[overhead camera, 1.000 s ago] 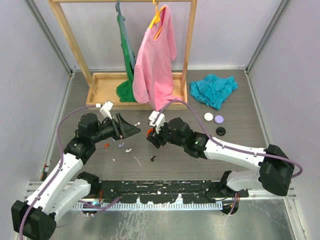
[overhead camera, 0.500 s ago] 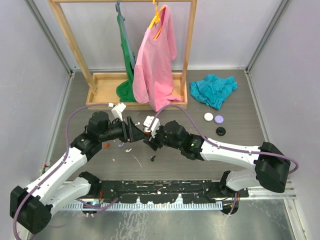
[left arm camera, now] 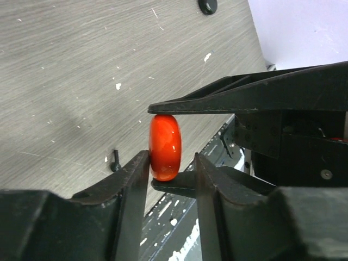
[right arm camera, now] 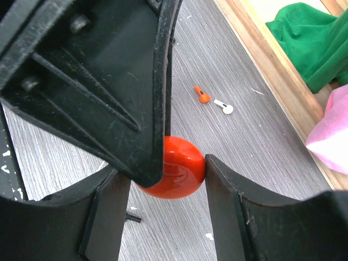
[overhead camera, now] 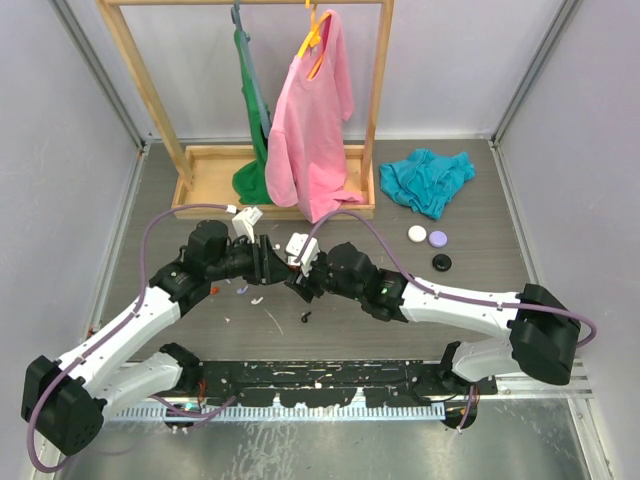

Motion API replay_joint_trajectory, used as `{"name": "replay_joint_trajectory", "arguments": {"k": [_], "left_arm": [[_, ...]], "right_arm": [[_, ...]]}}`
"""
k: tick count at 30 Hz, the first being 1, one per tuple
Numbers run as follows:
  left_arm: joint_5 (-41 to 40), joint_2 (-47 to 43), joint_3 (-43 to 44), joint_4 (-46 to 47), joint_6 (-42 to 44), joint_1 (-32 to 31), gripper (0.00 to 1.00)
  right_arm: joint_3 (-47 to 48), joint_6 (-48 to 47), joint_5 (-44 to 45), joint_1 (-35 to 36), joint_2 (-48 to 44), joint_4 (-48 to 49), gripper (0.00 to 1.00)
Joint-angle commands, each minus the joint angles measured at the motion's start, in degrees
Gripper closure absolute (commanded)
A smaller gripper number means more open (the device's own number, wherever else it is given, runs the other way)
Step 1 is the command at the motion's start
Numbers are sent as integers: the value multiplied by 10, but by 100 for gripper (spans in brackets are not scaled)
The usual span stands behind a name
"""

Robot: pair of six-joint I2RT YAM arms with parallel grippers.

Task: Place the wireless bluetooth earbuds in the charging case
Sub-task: Pick up the charging case at the center of the board.

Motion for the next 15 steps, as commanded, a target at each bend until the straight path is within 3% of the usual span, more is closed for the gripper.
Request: {"name": "replay_joint_trajectory", "arguments": {"k": [1, 7, 12, 15], "left_arm": [[6, -2, 29, 2, 23, -7, 64], [12, 3, 42, -15, 42, -10, 79], [1, -8, 69, -59, 81, -10, 90], [-7, -18, 94, -97, 115, -10, 92]], "right_arm": [[8, 3, 2, 2, -10, 58, 45], [3, 7, 3, 2, -12, 69, 40], [-5, 9, 3, 2, -26, 76, 24], [-15, -2, -10, 1, -45, 75, 17]]}}
